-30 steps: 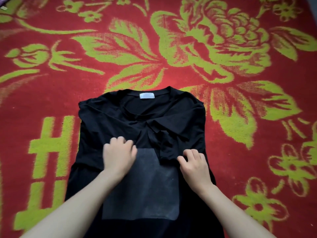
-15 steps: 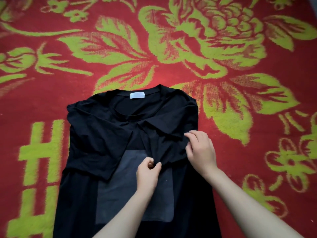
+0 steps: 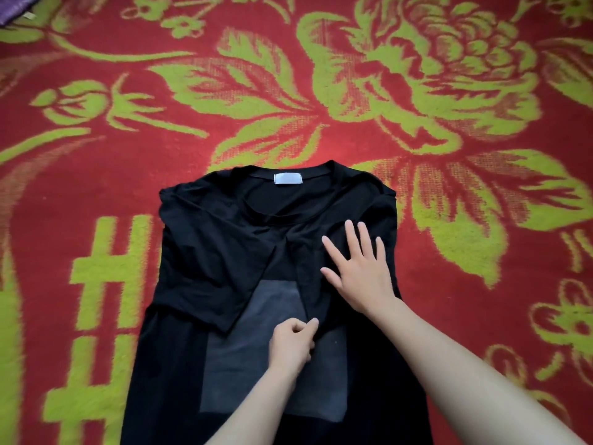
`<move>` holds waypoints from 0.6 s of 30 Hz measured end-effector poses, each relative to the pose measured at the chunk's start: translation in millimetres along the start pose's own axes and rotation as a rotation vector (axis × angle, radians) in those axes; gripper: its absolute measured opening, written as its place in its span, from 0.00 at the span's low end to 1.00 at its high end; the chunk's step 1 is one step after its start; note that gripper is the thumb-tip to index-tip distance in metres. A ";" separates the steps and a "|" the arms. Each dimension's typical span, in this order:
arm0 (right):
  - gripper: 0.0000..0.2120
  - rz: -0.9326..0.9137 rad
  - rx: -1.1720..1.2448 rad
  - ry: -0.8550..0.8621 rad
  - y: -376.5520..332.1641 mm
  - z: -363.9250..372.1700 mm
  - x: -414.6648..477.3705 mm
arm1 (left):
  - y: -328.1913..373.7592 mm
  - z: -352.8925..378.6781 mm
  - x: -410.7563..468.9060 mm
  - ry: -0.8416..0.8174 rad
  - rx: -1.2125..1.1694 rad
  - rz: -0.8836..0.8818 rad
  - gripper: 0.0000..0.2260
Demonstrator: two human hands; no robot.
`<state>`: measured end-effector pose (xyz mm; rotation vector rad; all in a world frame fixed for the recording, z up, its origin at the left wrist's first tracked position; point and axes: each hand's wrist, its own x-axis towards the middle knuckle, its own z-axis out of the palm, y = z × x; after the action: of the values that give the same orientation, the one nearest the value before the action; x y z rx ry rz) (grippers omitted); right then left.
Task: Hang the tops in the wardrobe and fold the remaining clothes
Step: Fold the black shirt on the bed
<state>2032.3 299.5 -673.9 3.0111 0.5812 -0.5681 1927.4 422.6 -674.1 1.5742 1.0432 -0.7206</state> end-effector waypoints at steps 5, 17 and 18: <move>0.28 0.264 0.208 0.282 20.1 3.5 -16.1 | 4.6 -27.4 1.7 0.194 0.251 0.099 0.10; 0.25 0.685 0.575 -0.033 40.3 30.3 -58.5 | 93.2 -32.4 66.6 0.165 0.330 0.440 0.24; 0.26 0.692 0.536 -0.028 40.7 28.3 -56.8 | 96.0 -29.1 68.1 0.147 0.285 0.439 0.23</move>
<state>1988.2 238.9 -682.1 3.3294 -0.7183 -0.7901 2041.3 463.1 -683.6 2.0425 0.6776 -0.4674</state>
